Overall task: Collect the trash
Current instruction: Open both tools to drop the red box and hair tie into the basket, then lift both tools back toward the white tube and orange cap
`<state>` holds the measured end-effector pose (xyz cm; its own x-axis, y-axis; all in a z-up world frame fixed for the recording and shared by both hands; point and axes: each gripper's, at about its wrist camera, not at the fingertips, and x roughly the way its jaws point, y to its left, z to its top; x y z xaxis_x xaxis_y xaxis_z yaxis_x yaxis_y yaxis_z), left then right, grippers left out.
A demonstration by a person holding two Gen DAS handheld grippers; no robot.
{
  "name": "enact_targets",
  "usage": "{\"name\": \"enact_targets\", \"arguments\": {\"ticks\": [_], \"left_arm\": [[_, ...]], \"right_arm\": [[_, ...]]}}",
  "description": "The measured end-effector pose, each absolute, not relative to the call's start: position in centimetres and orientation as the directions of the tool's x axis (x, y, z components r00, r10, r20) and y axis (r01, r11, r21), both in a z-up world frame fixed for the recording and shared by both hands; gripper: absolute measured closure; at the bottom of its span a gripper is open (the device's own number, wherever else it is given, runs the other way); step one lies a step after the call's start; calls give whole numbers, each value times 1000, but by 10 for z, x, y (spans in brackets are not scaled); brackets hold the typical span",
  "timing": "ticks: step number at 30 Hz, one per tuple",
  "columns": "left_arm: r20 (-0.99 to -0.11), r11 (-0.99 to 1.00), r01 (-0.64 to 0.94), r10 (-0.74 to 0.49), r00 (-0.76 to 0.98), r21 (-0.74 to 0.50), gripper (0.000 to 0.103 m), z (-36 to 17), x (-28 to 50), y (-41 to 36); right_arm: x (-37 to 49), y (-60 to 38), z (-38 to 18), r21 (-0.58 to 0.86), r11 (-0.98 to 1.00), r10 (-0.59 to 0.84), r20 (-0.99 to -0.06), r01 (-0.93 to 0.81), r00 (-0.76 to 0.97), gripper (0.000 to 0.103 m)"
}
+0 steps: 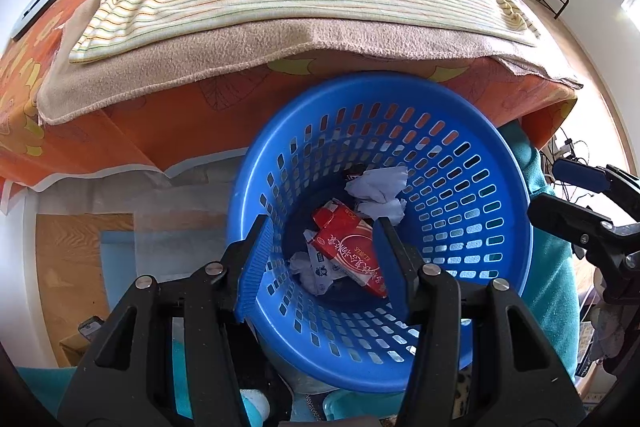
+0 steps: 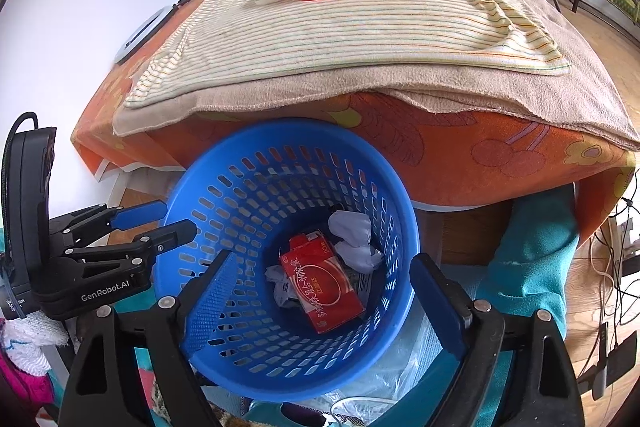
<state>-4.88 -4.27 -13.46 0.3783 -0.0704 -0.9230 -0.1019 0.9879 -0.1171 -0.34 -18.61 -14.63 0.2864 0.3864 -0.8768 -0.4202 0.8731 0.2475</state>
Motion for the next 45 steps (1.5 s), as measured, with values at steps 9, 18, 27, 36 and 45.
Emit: {"name": "enact_targets", "arguments": {"ticks": [9,18,27,36,45], "left_arm": [[-922,982,-126,-85,378,-142,50,-132,-46,-37],[-907,975,-131,-111,406,-178,50,-116,-37,-38],[-882,974,-116,-122,455,-194,50,-91,-13,-38],[-855,977,-92,-120,504,-192,50,-63,25,-30],[-824,974,-44,-164,542,-223,50,-42,75,-30]], "right_arm": [[2,-187,-133,226,880,374,-872,-418,316,12],[11,-191,-113,213,876,386,-849,-432,362,5],[29,-197,-87,169,876,390,-799,-452,458,5],[56,-202,-63,119,876,390,-745,-467,542,5],[107,-196,-42,101,852,410,-740,-514,533,5]]}}
